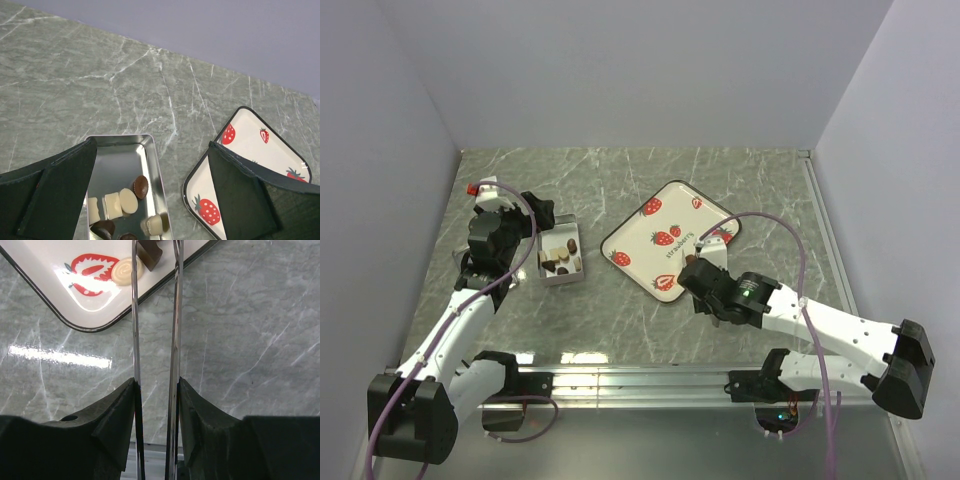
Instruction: Pack the chocolate
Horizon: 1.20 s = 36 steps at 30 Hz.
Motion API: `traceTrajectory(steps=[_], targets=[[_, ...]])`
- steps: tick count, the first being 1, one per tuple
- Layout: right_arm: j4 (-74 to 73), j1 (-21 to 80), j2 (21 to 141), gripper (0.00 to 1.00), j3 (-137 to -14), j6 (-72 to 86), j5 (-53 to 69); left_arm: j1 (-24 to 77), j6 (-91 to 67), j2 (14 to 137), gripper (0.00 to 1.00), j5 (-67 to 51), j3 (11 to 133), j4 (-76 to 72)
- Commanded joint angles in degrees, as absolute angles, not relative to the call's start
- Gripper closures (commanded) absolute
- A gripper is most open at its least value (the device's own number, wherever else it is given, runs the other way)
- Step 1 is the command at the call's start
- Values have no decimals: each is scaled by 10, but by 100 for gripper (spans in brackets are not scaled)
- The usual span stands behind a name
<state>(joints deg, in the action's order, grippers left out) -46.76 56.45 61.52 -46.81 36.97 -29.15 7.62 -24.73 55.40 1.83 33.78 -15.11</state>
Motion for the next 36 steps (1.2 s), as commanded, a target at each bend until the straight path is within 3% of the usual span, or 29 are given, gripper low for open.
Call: traceTrajectory(steps=[1, 36], targets=[[-461, 557, 599, 55, -466, 369, -297, 79, -244, 548, 0, 19, 356, -171], [-468, 537, 631, 55, -466, 368, -280, 79, -245, 539, 1, 19, 352, -170]])
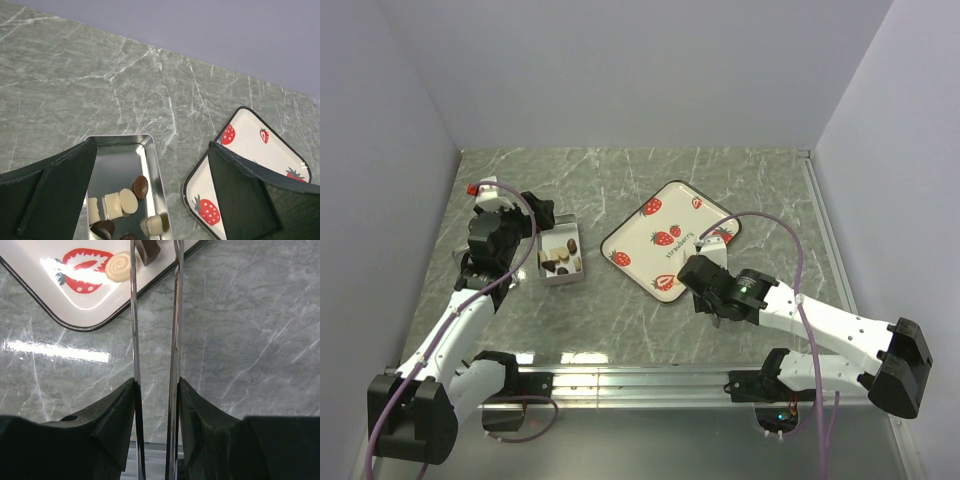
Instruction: Pack the chocolate
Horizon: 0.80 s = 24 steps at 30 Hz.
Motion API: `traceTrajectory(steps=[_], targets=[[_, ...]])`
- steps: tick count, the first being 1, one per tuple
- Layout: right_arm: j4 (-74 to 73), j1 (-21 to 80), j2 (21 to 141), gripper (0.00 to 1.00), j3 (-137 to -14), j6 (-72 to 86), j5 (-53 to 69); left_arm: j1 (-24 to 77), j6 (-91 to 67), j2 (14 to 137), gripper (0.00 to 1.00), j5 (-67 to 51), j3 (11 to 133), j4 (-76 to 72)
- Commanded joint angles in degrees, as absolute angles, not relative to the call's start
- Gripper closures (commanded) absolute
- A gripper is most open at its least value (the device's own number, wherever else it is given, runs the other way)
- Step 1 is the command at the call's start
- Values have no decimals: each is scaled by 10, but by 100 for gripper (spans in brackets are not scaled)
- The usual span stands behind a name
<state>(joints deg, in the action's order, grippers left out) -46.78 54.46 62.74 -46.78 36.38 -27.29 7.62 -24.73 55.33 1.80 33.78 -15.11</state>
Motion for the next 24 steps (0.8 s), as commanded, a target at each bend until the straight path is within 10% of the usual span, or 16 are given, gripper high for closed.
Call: traceTrajectory(steps=[1, 24], targets=[[-468, 538, 631, 55, -466, 368, -280, 79, -244, 540, 0, 19, 352, -170], [-483, 535, 612, 68, -475, 382, -305, 79, -246, 538, 1, 21, 351, -171]])
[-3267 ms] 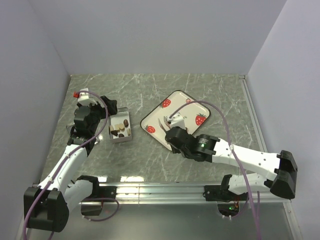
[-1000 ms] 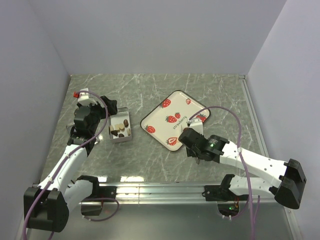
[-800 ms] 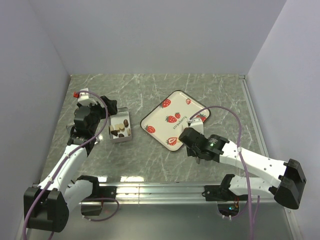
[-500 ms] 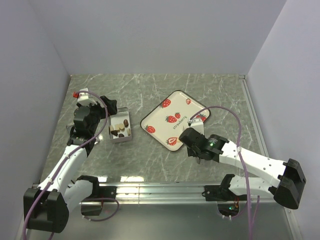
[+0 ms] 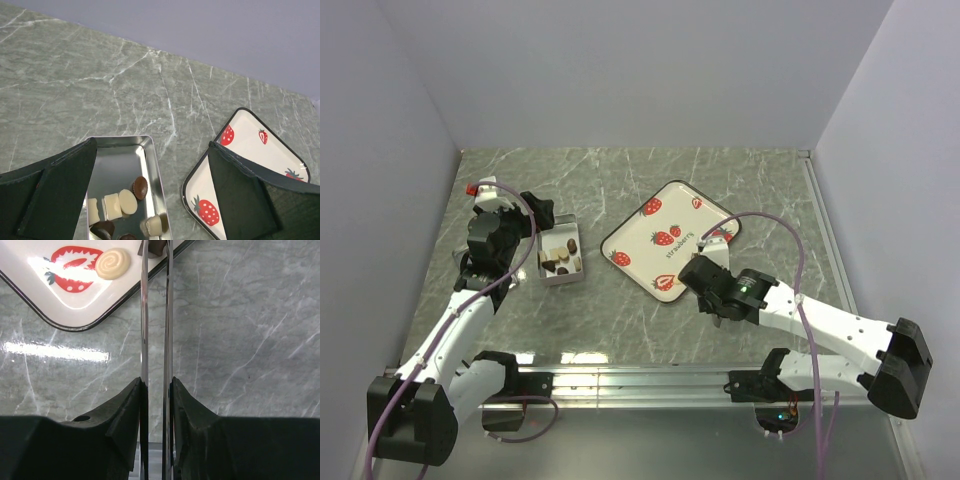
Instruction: Pack the chocolate
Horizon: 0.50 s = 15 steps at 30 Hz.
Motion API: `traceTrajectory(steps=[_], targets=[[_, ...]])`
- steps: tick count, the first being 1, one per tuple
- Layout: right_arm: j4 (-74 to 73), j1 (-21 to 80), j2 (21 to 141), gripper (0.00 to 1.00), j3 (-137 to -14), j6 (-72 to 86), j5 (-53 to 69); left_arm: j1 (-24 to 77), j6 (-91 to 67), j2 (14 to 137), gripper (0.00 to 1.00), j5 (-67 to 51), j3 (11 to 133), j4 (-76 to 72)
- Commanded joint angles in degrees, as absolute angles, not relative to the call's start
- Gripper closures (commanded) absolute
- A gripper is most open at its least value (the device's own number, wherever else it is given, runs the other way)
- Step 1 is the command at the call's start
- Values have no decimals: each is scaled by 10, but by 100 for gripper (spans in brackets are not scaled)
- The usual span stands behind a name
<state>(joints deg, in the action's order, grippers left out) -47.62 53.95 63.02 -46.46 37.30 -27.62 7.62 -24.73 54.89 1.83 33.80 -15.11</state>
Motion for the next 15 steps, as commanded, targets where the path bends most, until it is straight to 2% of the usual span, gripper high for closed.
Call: traceTrajectory(steps=[1, 15], targets=[[-485, 535, 610, 68, -479, 381, -307, 79, -246, 538, 1, 20, 350, -171], [-475, 534, 628, 69, -525, 345, -334, 79, -247, 540, 0, 20, 350, -173]])
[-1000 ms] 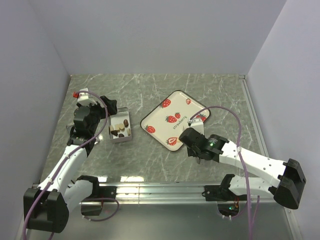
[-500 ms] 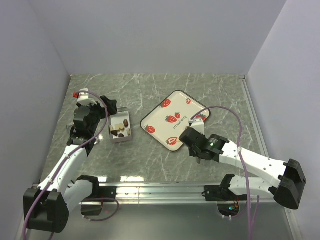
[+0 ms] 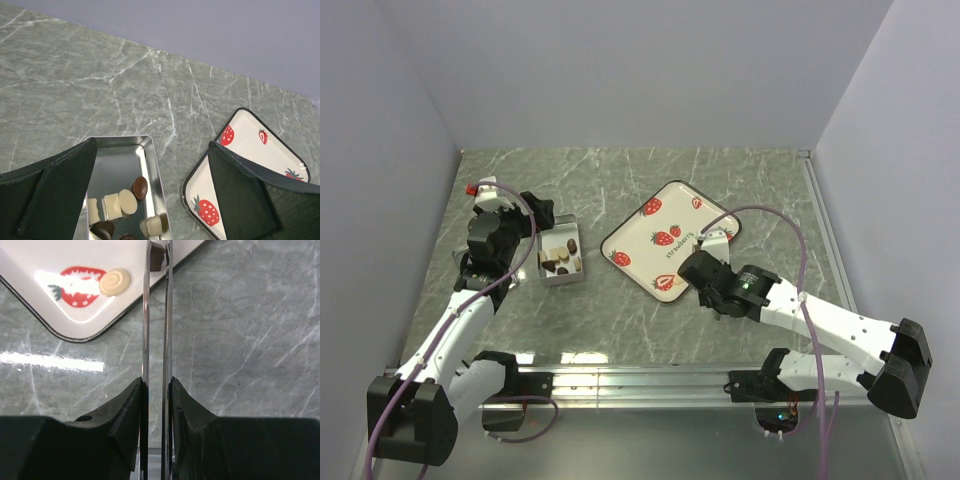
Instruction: Pack the chocolate
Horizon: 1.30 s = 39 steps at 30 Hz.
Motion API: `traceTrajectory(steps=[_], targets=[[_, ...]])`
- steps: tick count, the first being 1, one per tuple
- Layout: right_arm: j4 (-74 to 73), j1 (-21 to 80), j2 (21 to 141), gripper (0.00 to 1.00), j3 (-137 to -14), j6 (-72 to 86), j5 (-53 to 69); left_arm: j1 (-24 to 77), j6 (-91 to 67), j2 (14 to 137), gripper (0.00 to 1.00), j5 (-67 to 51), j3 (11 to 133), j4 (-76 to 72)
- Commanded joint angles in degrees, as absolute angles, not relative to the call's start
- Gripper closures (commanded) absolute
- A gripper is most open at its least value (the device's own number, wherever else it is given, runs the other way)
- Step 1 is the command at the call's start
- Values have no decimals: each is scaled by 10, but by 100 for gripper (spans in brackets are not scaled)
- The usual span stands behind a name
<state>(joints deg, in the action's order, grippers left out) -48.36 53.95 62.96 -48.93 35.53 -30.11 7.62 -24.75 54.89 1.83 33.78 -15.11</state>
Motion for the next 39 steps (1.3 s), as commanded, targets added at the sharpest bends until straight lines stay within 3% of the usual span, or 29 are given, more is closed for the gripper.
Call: traceTrajectory(steps=[1, 14, 25, 39], targets=[[-475, 534, 628, 69, -530, 342, -335, 79, -246, 539, 1, 20, 350, -172], [-449, 535, 659, 69, -579, 308, -330, 79, -247, 541, 1, 19, 350, -173], [-403, 552, 765, 71, -678, 245, -300, 79, -247, 543, 1, 22, 351, -172], [-367, 650, 933, 72, -866, 142, -217, 80, -246, 548, 0, 29, 352, -170]])
